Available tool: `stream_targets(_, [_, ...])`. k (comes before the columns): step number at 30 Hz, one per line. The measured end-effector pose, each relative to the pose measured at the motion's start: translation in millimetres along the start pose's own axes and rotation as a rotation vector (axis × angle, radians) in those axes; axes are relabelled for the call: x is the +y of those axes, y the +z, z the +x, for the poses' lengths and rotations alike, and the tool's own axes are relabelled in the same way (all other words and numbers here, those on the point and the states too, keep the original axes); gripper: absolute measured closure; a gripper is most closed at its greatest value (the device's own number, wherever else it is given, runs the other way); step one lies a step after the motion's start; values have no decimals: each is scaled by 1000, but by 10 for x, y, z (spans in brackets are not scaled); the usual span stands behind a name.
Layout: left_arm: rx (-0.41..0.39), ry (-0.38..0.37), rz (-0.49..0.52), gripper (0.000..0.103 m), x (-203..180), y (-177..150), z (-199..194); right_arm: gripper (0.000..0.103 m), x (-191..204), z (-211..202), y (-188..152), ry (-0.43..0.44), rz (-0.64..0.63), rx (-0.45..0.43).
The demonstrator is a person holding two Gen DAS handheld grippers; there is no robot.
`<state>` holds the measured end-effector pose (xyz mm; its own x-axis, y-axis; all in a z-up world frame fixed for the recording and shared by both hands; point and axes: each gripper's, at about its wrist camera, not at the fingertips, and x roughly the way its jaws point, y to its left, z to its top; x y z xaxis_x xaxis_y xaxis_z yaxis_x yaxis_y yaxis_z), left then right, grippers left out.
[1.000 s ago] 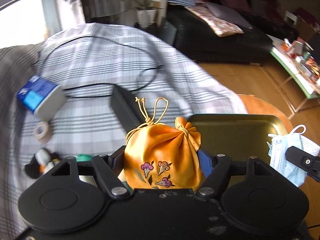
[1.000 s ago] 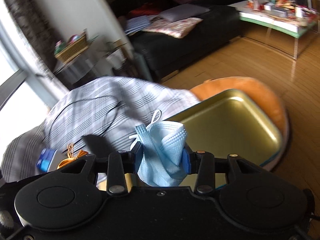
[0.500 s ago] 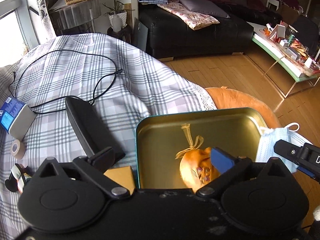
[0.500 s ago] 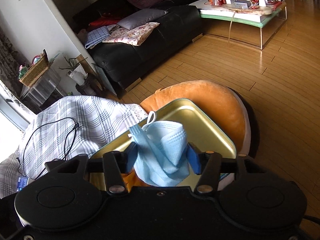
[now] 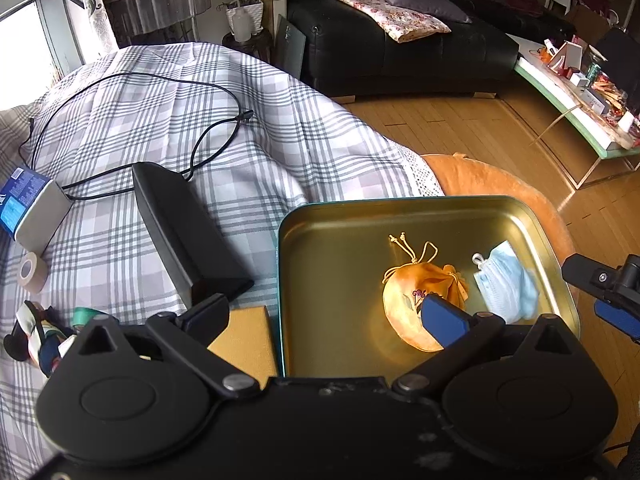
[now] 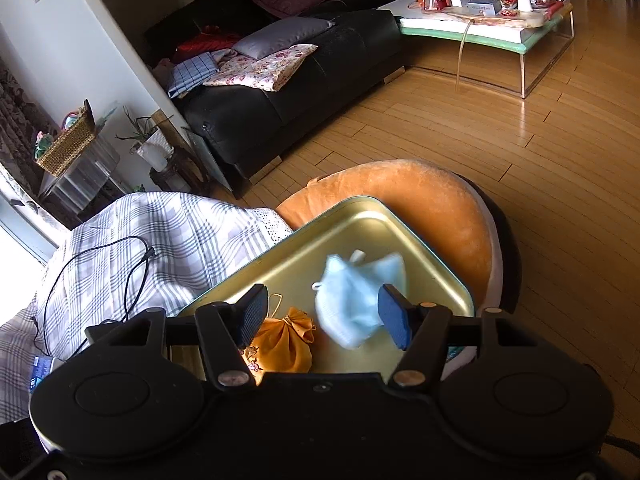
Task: Organize soft objects
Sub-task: 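Open the left gripper over the tray while the right gripper releases the mask, then move the left tool to the white cotton-pad pack while the right tool withdraws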
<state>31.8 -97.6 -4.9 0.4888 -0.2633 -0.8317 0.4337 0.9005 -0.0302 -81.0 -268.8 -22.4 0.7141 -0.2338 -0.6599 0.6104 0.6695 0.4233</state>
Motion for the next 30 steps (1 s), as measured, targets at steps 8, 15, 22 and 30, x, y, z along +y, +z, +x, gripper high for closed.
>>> stream_targets(8, [1, -1, -12, 0, 51, -44, -42, 44, 98, 16, -50, -7, -36, 32])
stream_targets(15, [29, 12, -45, 0, 163, -154, -68, 44, 154, -14, -86, -20, -60, 40])
stream_targets(22, [55, 26, -79, 0, 291, -288, -136, 44, 232, -78, -139, -21, -90, 44])
stream_targets(30, [52, 68, -130, 0, 582, -443, -277, 44, 386, -197, -224, -2, -136, 36])
